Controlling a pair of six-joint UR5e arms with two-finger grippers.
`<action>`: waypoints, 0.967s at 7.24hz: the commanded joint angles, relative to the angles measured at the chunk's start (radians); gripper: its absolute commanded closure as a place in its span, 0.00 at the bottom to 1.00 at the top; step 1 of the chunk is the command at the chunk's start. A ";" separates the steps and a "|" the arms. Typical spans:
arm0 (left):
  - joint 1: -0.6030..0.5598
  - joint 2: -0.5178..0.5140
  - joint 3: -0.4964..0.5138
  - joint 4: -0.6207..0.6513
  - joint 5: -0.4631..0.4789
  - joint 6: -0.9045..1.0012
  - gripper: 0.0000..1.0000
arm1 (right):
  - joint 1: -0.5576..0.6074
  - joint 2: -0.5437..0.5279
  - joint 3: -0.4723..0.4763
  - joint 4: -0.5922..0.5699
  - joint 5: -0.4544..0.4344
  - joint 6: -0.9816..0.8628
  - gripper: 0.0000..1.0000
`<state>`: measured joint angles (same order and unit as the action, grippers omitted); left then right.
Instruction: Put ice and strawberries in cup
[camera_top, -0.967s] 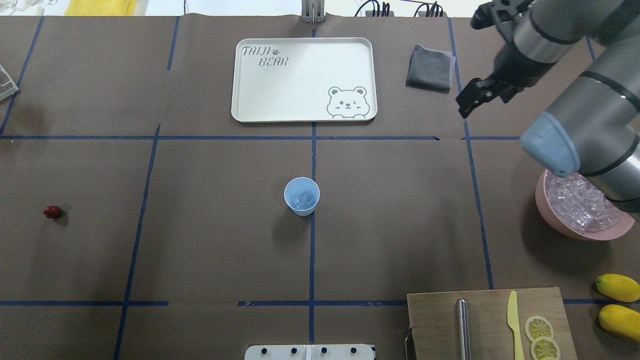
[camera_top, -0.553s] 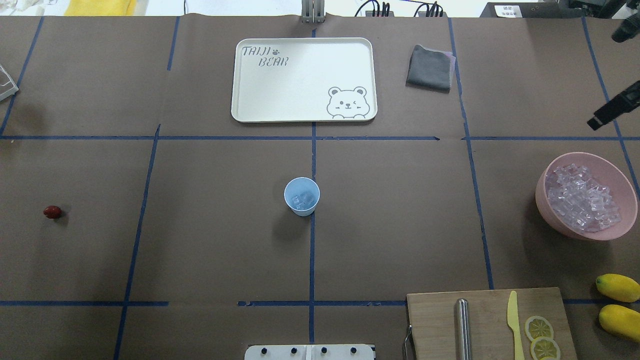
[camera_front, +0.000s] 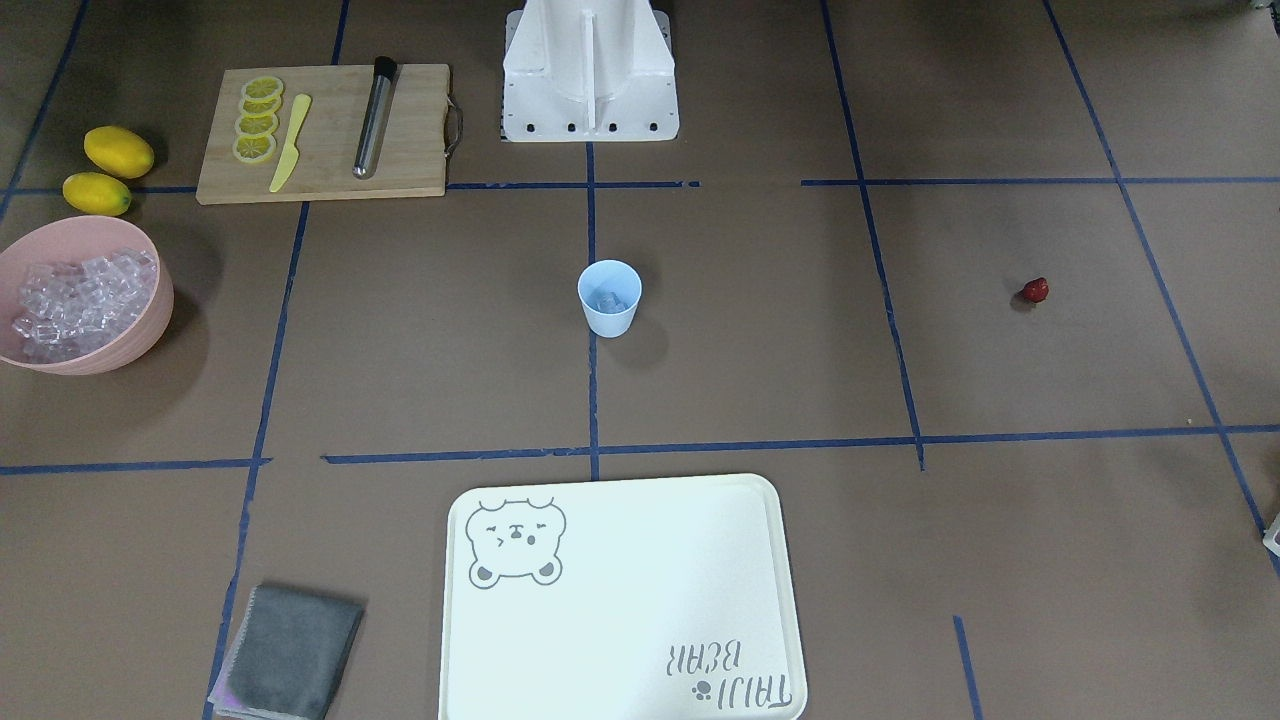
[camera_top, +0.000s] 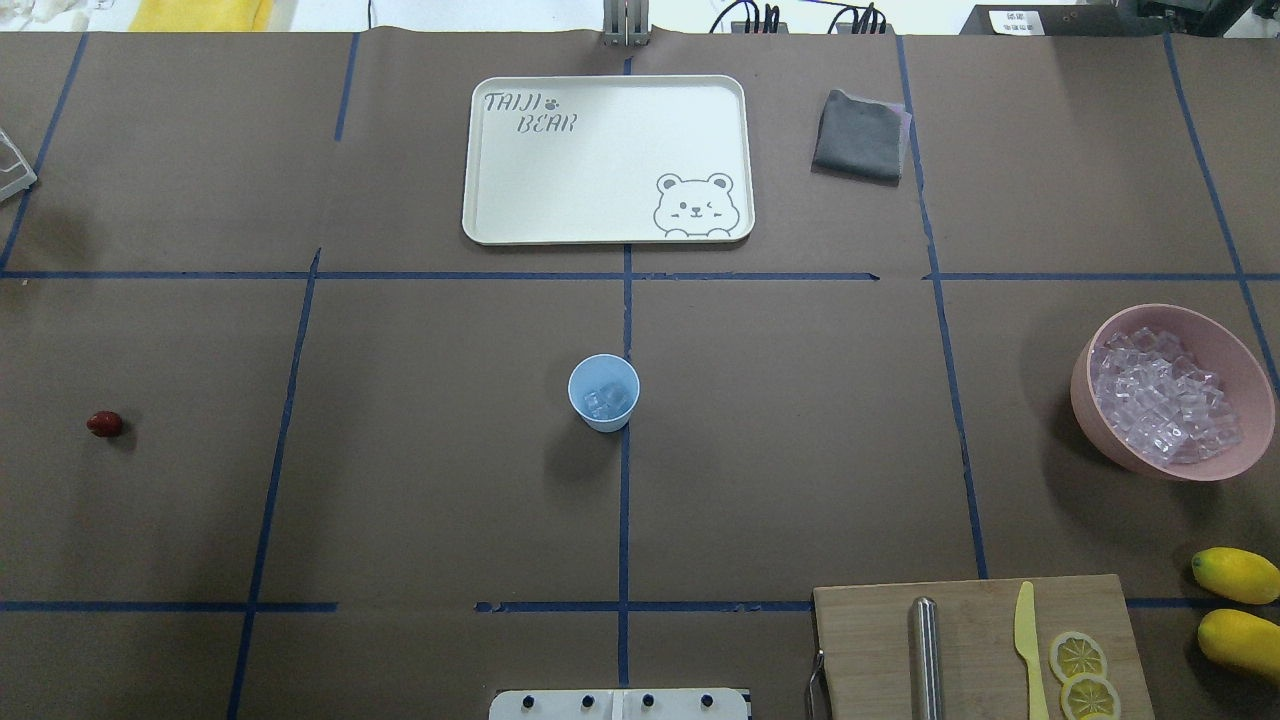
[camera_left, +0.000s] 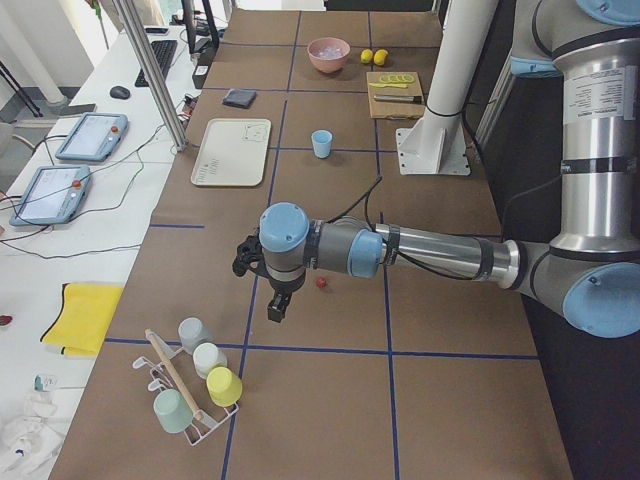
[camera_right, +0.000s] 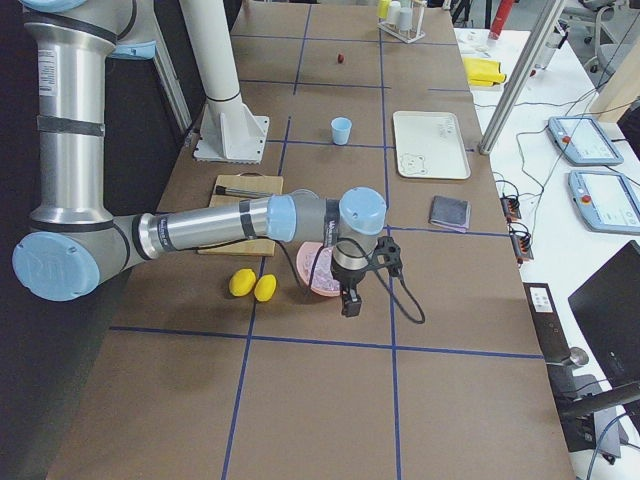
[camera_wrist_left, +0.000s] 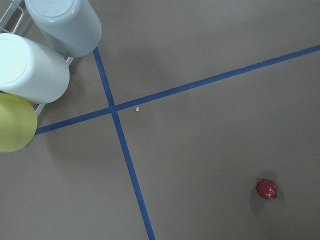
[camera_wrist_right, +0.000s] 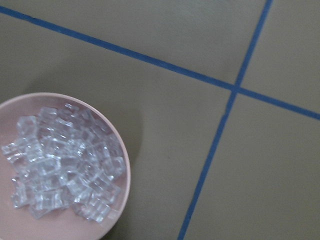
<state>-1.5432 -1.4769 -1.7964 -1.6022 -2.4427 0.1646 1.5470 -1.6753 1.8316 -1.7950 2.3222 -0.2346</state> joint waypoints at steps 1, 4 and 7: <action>0.000 0.000 0.000 0.001 0.001 -0.001 0.00 | 0.070 -0.096 -0.067 0.153 0.031 0.007 0.01; 0.023 -0.003 -0.044 -0.001 -0.001 -0.171 0.00 | 0.090 -0.096 -0.040 0.174 0.023 -0.002 0.00; 0.132 0.009 -0.083 -0.063 0.069 -0.368 0.00 | 0.090 -0.100 -0.040 0.181 0.023 0.000 0.00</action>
<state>-1.4556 -1.4725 -1.8731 -1.6258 -2.4113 -0.1136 1.6365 -1.7732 1.7912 -1.6185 2.3455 -0.2347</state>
